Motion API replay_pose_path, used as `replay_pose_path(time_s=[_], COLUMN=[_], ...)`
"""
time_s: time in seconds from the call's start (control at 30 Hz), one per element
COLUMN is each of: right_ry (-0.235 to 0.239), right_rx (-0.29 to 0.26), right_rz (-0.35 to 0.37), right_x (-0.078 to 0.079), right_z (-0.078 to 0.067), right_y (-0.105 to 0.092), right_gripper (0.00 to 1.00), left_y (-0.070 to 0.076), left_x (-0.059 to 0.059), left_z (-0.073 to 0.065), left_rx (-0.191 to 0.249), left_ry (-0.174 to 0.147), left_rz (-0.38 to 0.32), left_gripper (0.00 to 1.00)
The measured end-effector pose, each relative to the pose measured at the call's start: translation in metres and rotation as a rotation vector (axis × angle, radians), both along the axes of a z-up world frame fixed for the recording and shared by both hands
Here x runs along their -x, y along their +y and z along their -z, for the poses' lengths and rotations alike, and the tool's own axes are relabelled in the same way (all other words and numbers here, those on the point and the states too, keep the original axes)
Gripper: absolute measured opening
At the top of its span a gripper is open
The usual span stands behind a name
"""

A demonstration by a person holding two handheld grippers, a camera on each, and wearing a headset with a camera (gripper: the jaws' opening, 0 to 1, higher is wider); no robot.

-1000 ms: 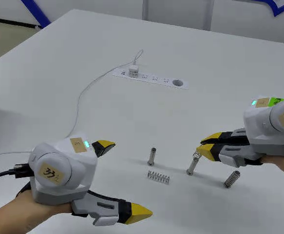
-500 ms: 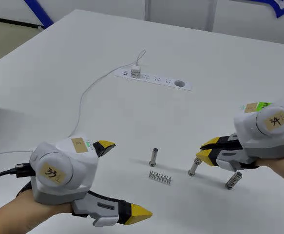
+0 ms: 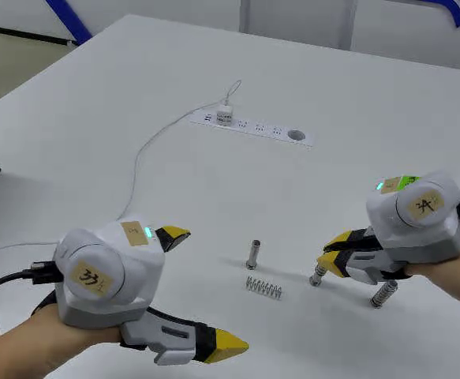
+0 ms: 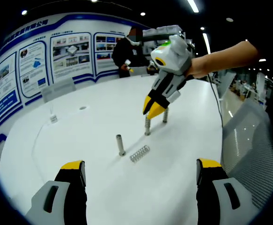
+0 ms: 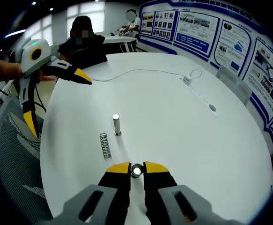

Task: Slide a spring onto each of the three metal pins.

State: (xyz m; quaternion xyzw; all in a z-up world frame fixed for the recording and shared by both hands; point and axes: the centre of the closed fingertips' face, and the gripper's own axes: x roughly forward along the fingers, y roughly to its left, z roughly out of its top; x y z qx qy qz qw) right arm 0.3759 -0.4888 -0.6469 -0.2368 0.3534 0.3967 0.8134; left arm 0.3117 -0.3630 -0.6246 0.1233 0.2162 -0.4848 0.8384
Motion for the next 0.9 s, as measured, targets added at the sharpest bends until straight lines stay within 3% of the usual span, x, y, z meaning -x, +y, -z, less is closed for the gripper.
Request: replay_pose_path(time_s=[0.37,0.9], right_ry=[0.028,0.034], right_rx=[0.012,0.019], right_rz=[0.014,0.008], right_x=[0.001,0.002], right_z=[0.015,0.021], right_y=[-0.004,0.000], right_gripper=[0.11,0.11], left_y=[0.003,0.004], left_x=[-0.002,-0.006], left_z=[-0.001,-0.004], left_rx=[-0.008,-0.007], left_ry=[-0.002,-0.006], left_rz=[-0.006,-0.011], left_gripper=[1.00,1.00])
